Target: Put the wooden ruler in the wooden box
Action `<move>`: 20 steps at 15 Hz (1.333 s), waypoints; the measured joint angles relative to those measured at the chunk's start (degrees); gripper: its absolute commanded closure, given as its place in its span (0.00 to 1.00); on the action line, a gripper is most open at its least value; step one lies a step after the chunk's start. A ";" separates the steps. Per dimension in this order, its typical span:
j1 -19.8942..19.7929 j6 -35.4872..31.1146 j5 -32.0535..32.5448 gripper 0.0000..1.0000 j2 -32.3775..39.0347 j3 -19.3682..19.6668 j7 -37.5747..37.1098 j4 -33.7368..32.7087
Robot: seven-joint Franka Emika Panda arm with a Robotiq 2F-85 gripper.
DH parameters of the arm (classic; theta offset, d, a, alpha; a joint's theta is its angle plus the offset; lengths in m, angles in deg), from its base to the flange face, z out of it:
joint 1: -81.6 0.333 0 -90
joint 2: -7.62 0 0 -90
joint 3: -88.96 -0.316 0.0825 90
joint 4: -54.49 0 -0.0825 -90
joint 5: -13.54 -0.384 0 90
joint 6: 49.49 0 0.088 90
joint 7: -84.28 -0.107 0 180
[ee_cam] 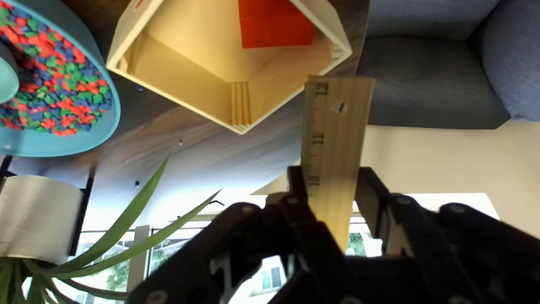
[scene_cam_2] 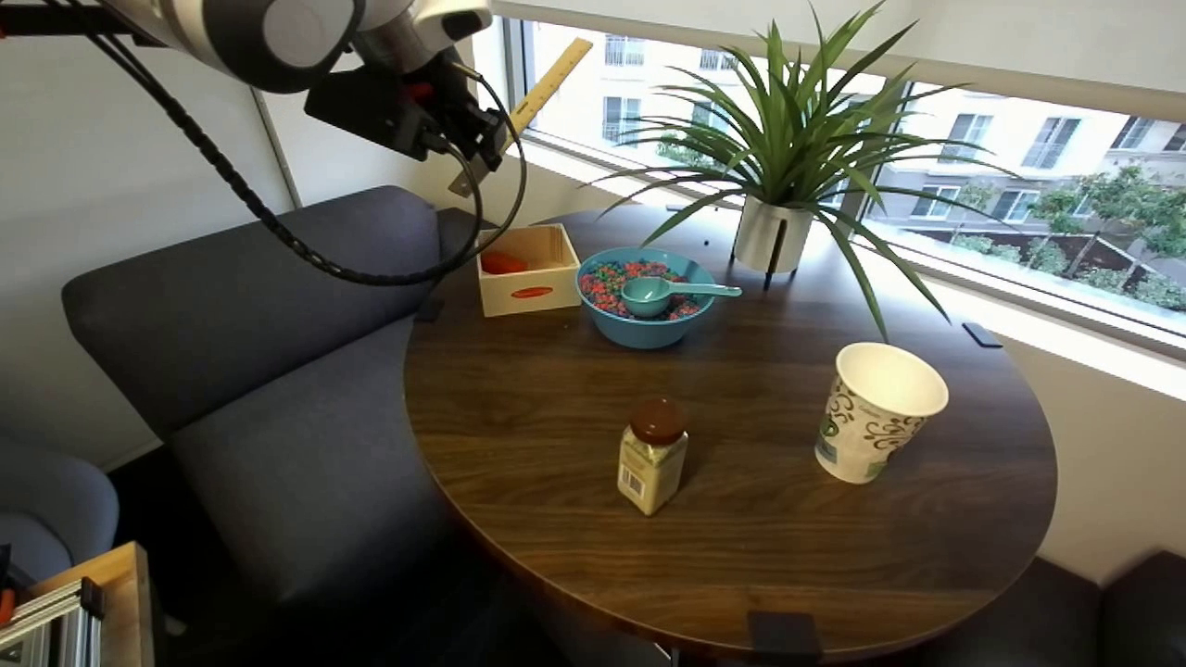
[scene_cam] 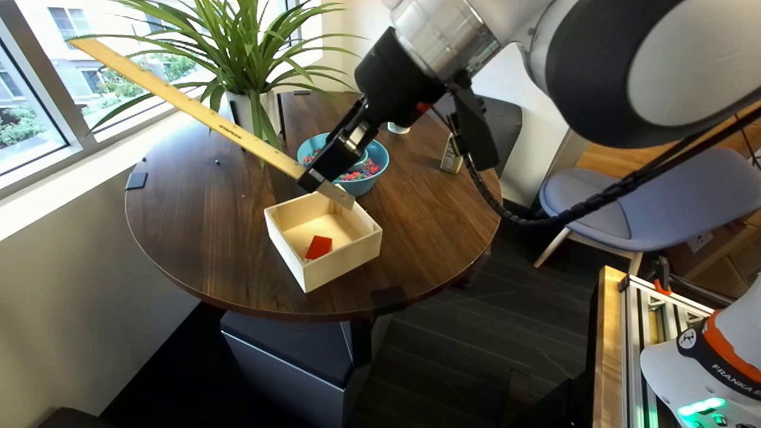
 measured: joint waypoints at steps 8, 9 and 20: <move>-0.91 -0.28 0.93 0.90 6.36 0.04 0.17 -5.21; -1.09 -1.42 1.57 0.90 6.72 0.17 -0.78 -5.18; -5.31 -6.85 0.76 0.90 13.22 0.67 1.43 -4.83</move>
